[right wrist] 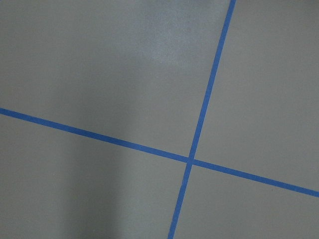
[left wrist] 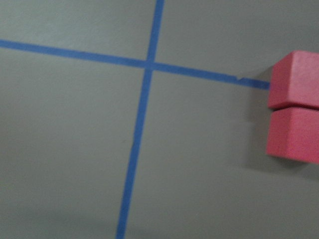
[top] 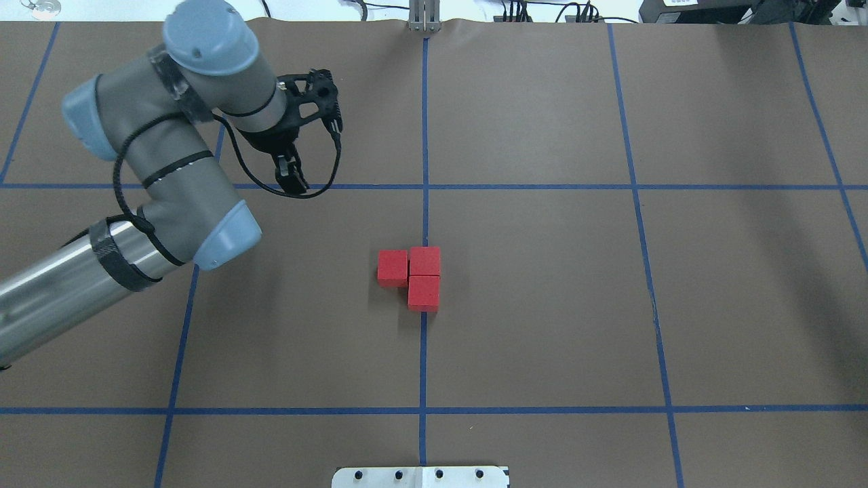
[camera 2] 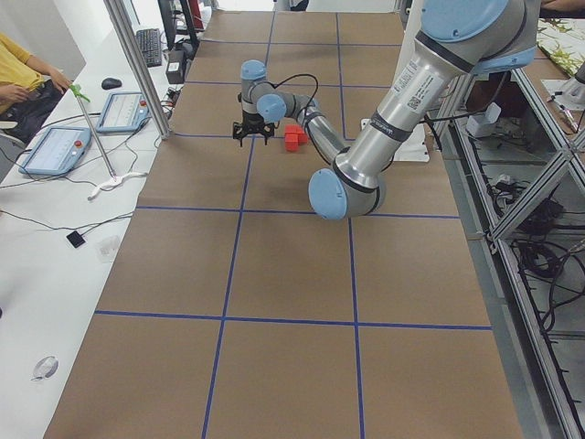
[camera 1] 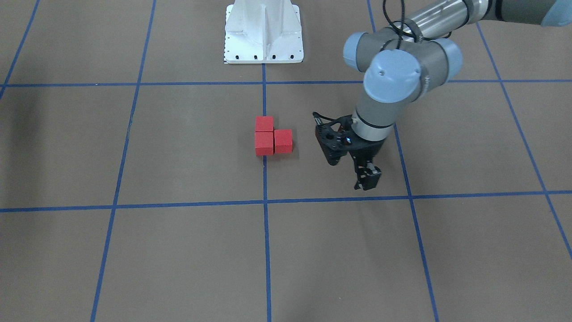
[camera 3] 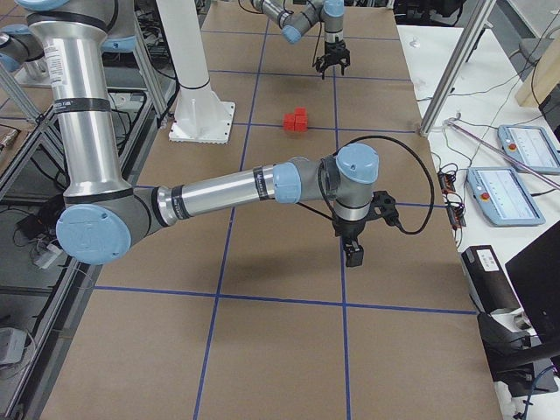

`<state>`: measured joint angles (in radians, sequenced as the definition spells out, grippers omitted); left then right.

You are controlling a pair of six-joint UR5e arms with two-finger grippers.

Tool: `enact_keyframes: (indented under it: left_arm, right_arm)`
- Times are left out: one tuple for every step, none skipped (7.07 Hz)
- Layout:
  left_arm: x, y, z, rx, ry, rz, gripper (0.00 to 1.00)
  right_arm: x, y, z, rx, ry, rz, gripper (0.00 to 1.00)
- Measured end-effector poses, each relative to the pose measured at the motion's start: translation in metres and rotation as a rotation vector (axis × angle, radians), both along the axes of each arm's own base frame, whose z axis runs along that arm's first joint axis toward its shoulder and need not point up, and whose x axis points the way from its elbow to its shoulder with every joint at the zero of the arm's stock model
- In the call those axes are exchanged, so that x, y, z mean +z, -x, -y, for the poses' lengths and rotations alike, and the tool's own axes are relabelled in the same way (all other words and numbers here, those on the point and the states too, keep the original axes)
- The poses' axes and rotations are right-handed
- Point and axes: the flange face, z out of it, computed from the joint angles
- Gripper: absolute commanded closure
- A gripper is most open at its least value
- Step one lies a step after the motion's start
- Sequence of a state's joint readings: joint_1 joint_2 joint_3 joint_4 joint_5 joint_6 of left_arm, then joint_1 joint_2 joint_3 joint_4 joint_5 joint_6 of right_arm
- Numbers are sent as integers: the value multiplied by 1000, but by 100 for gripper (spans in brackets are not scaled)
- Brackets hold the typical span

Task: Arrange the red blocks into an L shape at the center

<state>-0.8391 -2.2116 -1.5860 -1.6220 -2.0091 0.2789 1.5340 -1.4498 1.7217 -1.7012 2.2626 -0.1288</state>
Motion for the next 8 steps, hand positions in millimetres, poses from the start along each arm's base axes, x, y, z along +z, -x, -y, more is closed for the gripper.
enact_keyframes:
  left_arm:
    - [45,57,17,-122,97,14,0]
    - [99,124,26,-264,247,14,0]
    - [150,185,29,-368,390,4,0]
    - [204,251,23,-453,520,-12,0]
    - [252,310,10,-533,615,-19,0]
    - [288,360,-6,-613,680,-20,0]
    - [313,409,-20,-697,725,-28,0]
    - [330,447,-33,-752,747,-38,0]
  right_arm:
    - [1,0,0,0,1,0,0]
    - [1,0,-1,0,2,0,0]
    - [3,0,-2,0,5,0,0]
    - [8,0,-5,0,14,-1,0]
    - [15,0,-10,0,28,-2,0]
    - [21,-1,-14,0,38,-4,0]
    - [24,-2,-17,2,43,-4,0]
    - [25,-3,-19,3,45,-4,0]
